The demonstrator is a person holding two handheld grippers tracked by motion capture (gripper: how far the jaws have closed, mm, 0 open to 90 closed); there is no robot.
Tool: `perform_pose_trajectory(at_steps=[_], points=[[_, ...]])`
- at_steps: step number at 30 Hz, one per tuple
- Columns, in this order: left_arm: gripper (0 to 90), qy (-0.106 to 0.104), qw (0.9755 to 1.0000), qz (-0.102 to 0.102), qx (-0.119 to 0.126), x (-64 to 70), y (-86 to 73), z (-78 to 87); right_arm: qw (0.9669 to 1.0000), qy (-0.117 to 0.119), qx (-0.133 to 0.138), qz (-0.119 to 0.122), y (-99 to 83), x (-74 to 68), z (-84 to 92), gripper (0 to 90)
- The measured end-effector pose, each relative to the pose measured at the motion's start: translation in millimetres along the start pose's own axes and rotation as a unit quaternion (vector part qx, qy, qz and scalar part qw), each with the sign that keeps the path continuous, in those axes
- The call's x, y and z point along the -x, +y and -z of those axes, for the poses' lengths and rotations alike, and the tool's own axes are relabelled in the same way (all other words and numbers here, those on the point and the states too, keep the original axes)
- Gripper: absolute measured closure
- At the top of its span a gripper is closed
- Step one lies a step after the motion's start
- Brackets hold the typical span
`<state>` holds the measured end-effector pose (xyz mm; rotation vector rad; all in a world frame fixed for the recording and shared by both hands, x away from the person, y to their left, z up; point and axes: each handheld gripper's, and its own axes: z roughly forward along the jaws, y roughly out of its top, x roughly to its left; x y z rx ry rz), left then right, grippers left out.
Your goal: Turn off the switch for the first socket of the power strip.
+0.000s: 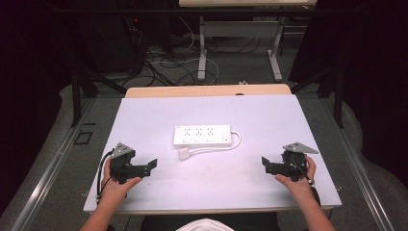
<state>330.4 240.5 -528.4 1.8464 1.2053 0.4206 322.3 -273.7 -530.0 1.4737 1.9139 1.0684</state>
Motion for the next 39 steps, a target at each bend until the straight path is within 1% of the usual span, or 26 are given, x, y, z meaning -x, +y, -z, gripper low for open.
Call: perform_pose_trajectory(at_steps=[1,3,5,7,8,9,11,13,14,15,16,18,19,20,21,25,28,35,39], points=[[0.3,-0.003,1.0,-0.004,-0.007,-0.8,0.9,0.6,1.0,-0.003,-0.001,0.005,-0.8,0.3,-1.5,6.0],[0.3,-0.003,1.0,-0.003,-0.002,0.2,0.8,-1.1,1.0,-0.004,-0.002,0.004,-1.0,-0.5,-2.6,7.2],[0.2,-0.003,1.0,-0.004,-0.002,0.4,0.7,-1.0,1.0,-0.002,-0.003,0.006,-1.1,-2.0,-3.4,7.5],[0.2,-0.003,1.0,-0.002,-0.001,1.1,0.4,-0.4,0.9999,-0.003,-0.003,0.012,-1.4,-3.6,-4.1,10.7],[0.3,-0.004,1.0,-0.002,-0.001,1.2,0.2,0.0,0.9999,-0.003,-0.003,0.01,-1.4,-5.3,-4.3,13.0],[0.3,-0.005,1.0,0.0,0.0,1.0,-0.4,0.6,0.9998,-0.003,-0.002,0.017,-1.2,-5.4,-4.7,15.2],[0.3,-0.005,1.0,0.002,-0.003,-0.1,-0.7,1.8,0.9998,-0.002,-0.002,0.017,-0.5,-7.6,-6.2,15.2],[0.5,-0.007,1.0,0.002,-0.004,-1.0,-0.7,2.4,0.9998,0.004,-0.002,0.018,0.4,-9.3,-8.0,15.8],[0.6,-0.005,1.0,0.006,0.0,-1.8,-1.5,2.6,0.9998,0.004,-0.001,0.02,0.7,-10.3,-9.2,16.2],[0.7,-0.007,0.9999,0.008,-0.004,-2.4,-1.3,3.5,0.9997,0.01,-0.004,0.021,1.0,-11.3,-9.9,16.9],[0.8,-0.007,0.9999,0.008,-0.004,-2.4,-1.3,3.5,0.9997,0.01,-0.004,0.021,1.0,-11.3,-9.9,16.9],[0.8,-0.004,0.9999,0.011,0.001,-2.4,-1.9,3.2,0.9994,0.014,-0.004,0.032,1.4,-15.1,-12.5,19.7],[0.8,-0.004,0.9999,0.01,0.001,-2.5,-1.9,3.4,0.9994,0.014,-0.004,0.032,1.4,-15.1,-12.5,19.7],[1.0,-0.006,0.9999,0.008,-0.004,-2.9,-1.5,4.5,0.9992,0.02,-0.005,0.035,1.2,-18.0,-13.2,22.0],[1.1,-0.004,1.0,0.008,0.002,-2.5,-2.0,4.2,0.9992,0.022,-0.006,0.034,1.3,-19.8,-13.3,22.9],[1.2,-0.005,1.0,0.007,-0.001,-2.8,-1.7,4.4,0.9988,0.027,-0.006,0.039,1.8,-22.3,-14.1,25.2],[1.4,-0.004,1.0,0.008,-0.003,-2.6,-1.5,4.1,0.9983,0.037,-0.007,0.045,3.9,-25.1,-13.3,30.6],[1.6,-0.002,1.0,0.009,-0.001,-2.8,-1.5,4.2,0.9973,0.055,0.01,0.047,12.0,-31.7,-6.5,34.8],[1.7,0.0,0.9999,0.01,0.002,-3.0,-1.6,4.5,0.9967,0.06,0.012,0.052,14.5,-35.3,-5.1,37.1]])
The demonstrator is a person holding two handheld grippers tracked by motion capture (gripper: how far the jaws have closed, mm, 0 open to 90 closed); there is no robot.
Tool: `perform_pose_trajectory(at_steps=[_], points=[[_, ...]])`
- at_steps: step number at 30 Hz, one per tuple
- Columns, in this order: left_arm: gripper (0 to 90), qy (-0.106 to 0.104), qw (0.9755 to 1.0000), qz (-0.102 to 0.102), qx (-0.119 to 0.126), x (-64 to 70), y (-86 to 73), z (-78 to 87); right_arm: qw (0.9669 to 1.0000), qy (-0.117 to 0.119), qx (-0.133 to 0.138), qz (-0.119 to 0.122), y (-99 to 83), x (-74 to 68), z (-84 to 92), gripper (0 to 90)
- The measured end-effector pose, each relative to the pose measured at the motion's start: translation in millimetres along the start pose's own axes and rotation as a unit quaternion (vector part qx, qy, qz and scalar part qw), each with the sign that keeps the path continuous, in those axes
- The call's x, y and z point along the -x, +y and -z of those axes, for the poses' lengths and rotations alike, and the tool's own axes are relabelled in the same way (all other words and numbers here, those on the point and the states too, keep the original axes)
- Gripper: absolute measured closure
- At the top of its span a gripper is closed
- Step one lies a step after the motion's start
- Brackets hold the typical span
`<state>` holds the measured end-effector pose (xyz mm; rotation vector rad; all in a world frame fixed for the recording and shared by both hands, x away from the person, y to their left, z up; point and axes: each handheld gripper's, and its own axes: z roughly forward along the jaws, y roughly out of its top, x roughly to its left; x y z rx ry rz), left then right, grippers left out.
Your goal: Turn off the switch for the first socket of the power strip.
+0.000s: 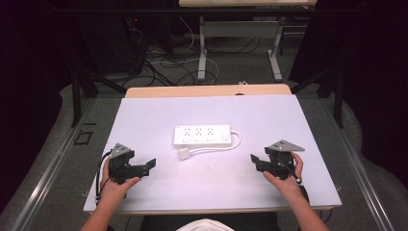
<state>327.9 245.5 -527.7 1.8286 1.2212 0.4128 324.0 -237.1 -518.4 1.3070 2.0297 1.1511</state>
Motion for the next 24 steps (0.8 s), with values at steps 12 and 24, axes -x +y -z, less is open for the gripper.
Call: perform_pose_trajectory(at_steps=[12,24], points=[[2.3,0.005,0.9999,0.006,0.008,-0.7,0.0,0.5,0.9997,0.016,0.001,0.02,6.9,-10.8,-1.4,45.1],[2.6,0.008,0.9999,0.009,0.008,-0.4,0.0,0.5,0.9982,0.044,-0.011,0.038,15.3,-17.6,-8.6,49.9]])
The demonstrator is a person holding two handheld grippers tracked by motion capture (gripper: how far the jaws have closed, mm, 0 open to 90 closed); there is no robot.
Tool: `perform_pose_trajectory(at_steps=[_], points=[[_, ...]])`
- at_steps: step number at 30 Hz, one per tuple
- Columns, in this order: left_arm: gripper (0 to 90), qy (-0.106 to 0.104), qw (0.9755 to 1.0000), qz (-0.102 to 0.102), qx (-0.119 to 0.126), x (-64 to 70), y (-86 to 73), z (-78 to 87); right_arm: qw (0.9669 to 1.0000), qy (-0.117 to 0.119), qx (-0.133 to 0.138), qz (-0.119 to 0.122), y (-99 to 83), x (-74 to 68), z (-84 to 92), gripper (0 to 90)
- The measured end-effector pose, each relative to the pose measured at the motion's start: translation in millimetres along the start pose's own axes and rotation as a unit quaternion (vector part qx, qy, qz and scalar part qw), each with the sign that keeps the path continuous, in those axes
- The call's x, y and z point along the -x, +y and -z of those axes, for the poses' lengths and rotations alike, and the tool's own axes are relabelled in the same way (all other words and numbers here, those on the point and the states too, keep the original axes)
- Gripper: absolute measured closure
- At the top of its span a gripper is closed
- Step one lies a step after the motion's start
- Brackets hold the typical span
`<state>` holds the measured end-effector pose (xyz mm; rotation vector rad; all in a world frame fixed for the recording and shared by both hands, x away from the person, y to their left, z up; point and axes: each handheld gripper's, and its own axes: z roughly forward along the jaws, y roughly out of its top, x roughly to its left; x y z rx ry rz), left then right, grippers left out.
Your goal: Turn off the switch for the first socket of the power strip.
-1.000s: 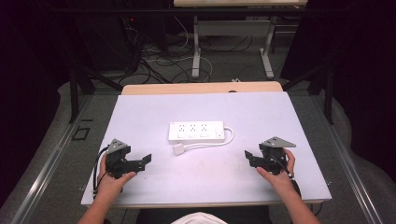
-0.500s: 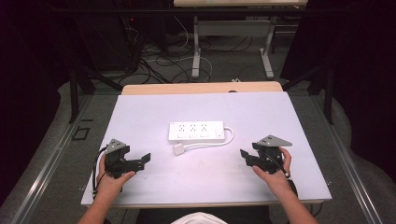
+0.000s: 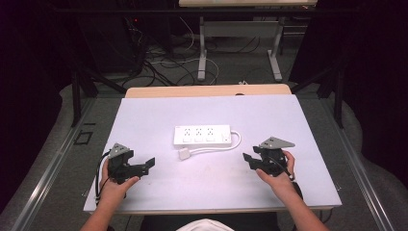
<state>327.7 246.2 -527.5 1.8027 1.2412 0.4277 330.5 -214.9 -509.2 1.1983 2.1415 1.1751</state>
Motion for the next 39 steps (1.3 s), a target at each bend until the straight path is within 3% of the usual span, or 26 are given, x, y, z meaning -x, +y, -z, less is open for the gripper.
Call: perform_pose_trajectory(at_steps=[14,25,39], points=[[2.7,0.002,1.0,0.002,0.0,0.3,-0.3,0.2,0.9982,0.033,-0.027,0.041,10.3,-2.8,-13.8,49.3],[2.7,0.002,1.0,0.001,-0.001,0.5,-0.4,-0.2,0.9939,0.036,-0.053,0.09,24.7,-1.6,-19.3,47.6],[2.8,0.0,1.0,-0.001,-0.007,0.5,-0.2,-0.1,0.99,0.051,-0.082,0.103,35.8,2.9,-25.3,46.2]])
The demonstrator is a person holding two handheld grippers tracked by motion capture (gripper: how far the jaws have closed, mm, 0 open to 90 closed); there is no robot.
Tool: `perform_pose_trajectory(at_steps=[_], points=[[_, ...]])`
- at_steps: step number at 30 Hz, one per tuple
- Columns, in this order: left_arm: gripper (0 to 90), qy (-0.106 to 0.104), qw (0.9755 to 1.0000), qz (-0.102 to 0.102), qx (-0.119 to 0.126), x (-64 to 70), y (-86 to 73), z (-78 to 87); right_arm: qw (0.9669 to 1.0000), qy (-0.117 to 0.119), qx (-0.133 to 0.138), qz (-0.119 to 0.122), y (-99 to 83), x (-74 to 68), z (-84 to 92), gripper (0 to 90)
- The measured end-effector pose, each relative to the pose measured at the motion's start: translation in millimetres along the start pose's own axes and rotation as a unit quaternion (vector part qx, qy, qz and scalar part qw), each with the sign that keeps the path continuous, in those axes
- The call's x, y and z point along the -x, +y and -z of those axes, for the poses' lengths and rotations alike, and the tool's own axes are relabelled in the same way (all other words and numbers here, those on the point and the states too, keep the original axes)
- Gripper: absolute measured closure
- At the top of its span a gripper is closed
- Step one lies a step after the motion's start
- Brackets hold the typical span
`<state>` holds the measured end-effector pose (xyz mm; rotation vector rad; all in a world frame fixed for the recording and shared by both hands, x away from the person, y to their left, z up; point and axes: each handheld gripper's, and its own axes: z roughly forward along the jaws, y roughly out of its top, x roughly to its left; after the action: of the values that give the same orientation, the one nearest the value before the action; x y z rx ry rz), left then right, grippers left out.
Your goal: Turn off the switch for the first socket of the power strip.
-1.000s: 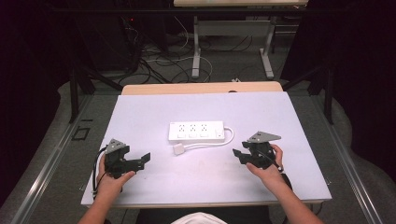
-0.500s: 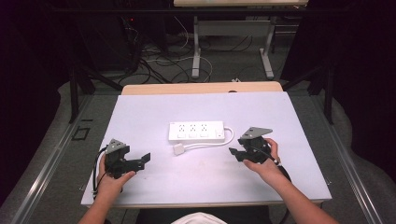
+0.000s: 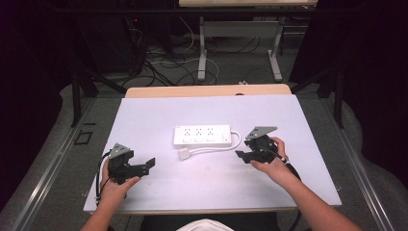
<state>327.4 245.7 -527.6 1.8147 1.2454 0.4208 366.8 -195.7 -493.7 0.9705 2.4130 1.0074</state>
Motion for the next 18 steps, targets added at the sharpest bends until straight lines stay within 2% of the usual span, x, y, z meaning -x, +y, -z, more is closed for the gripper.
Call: perform_pose_trajectory(at_steps=[5,10,18], points=[[2.7,0.001,1.0,0.001,0.002,0.1,-0.2,-0.8,0.9998,0.004,-0.011,0.015,3.2,0.9,-2.2,47.3],[2.8,0.0,1.0,-0.001,0.001,0.1,-0.1,-0.7,0.9997,0.009,-0.016,0.018,6.5,0.9,-2.7,48.2],[2.8,0.0,1.0,-0.001,0.002,0.2,-0.2,-0.6,0.999,-0.002,-0.03,0.032,15.1,3.9,-4.6,47.8]])
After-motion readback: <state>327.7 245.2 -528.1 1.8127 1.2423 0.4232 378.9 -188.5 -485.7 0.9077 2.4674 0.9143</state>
